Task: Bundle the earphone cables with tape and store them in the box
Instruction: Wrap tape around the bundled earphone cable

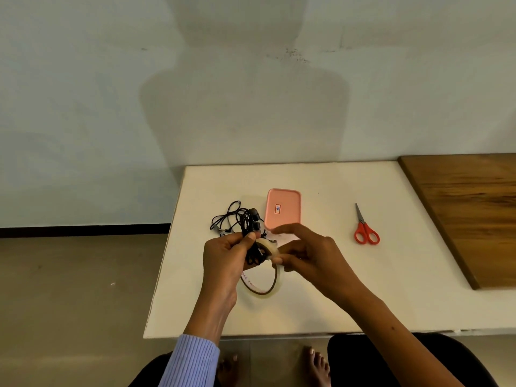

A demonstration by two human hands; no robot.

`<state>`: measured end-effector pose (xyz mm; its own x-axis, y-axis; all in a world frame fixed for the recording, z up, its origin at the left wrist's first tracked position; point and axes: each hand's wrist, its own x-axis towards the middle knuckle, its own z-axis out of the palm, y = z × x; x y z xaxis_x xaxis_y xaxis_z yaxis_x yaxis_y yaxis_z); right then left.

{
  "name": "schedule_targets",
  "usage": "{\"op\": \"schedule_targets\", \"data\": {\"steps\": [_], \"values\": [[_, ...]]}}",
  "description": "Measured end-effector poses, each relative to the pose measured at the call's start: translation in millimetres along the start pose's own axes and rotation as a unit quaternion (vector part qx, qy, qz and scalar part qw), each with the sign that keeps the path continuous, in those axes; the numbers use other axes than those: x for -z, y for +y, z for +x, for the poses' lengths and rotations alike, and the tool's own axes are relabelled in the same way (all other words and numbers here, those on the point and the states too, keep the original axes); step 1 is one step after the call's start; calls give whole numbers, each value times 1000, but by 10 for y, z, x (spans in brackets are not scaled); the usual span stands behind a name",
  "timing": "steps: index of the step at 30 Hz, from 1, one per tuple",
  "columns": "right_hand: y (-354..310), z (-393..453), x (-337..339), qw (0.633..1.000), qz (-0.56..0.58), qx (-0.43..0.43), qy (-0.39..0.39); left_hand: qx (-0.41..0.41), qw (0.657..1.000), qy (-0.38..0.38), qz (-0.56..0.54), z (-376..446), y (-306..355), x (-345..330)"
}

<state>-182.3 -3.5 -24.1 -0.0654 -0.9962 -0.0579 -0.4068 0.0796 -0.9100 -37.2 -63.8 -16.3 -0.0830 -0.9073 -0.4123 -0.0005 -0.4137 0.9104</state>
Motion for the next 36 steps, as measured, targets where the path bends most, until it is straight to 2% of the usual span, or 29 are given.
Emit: {"op": "schedule_targets", "data": {"steps": [8, 11, 15, 19, 23, 26, 29, 31, 33, 36], "values": [[30, 16, 70, 995, 77, -46, -41, -7, 999, -34, 27, -19, 14, 16], [54, 39, 71, 997, 51, -52, -31, -13, 998, -51, 45, -28, 18, 7], [109, 26, 20, 998, -64, 18, 5, -22, 996, -60, 61, -31, 17, -6], [114, 8, 24, 974, -194, 118, 27, 6, 998, -51, 35, 3, 20, 14], [44, -94, 163, 980, -132, 150, -2, 51, 997, -39, -31, 51, 40, 68], [17, -144, 181, 985, -90, 147, 31, 94, 991, -85, -48, 55, 48, 99], [37, -120, 145, 984, -99, 129, 76, 123, 983, -134, 11, 38, 55, 140], [51, -102, 141, 981, -107, 125, 105, 113, 983, -134, 58, 29, 57, 178], [62, -80, 140, 977, -125, 126, 116, 79, 984, -106, 115, 10, 50, 212], [65, -65, 140, 971, -150, 139, 120, -17, 978, -75, 195, -41, 36, 230]]}}
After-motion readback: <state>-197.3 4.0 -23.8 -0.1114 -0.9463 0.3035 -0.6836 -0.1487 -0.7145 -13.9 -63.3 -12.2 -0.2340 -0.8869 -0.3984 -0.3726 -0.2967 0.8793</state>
